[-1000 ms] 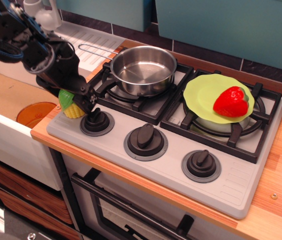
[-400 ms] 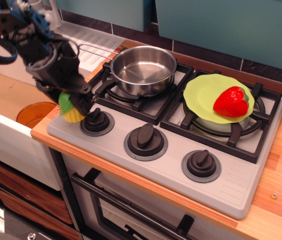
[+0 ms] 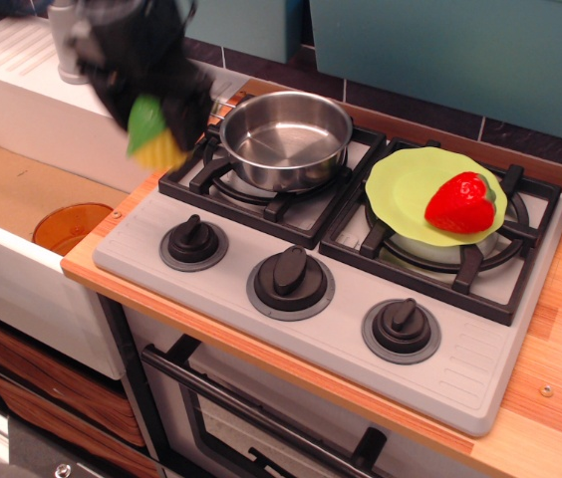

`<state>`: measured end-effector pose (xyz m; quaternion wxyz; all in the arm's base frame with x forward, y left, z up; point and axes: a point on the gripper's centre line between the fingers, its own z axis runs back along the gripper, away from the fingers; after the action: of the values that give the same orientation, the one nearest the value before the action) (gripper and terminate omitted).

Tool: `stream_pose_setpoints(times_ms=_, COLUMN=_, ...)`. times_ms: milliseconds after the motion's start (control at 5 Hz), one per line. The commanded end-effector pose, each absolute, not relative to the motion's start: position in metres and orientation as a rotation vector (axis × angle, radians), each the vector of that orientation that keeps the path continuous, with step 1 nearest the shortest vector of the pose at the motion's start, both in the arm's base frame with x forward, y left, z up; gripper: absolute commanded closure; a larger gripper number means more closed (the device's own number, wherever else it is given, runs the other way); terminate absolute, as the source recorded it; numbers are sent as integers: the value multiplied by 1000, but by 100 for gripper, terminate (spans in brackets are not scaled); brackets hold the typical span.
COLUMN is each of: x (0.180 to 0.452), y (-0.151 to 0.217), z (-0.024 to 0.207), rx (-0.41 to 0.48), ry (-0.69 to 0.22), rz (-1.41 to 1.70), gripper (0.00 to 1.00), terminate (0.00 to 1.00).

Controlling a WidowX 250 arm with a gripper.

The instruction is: Put strawberry on plate and corncob in pot or pan on stove

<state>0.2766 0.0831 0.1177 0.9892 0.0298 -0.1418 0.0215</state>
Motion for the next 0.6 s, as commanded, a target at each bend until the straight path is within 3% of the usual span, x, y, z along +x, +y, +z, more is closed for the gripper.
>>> stream_pose_setpoints(times_ms=0, x=328, y=54, z=149, rx=68, ry=-307, rz=57, gripper=100, terminate=0)
stream_pose_setpoints(times_ms=400, x=357, y=18, z=124, rx=23, ry=-342, rz=56, gripper=100, terminate=0)
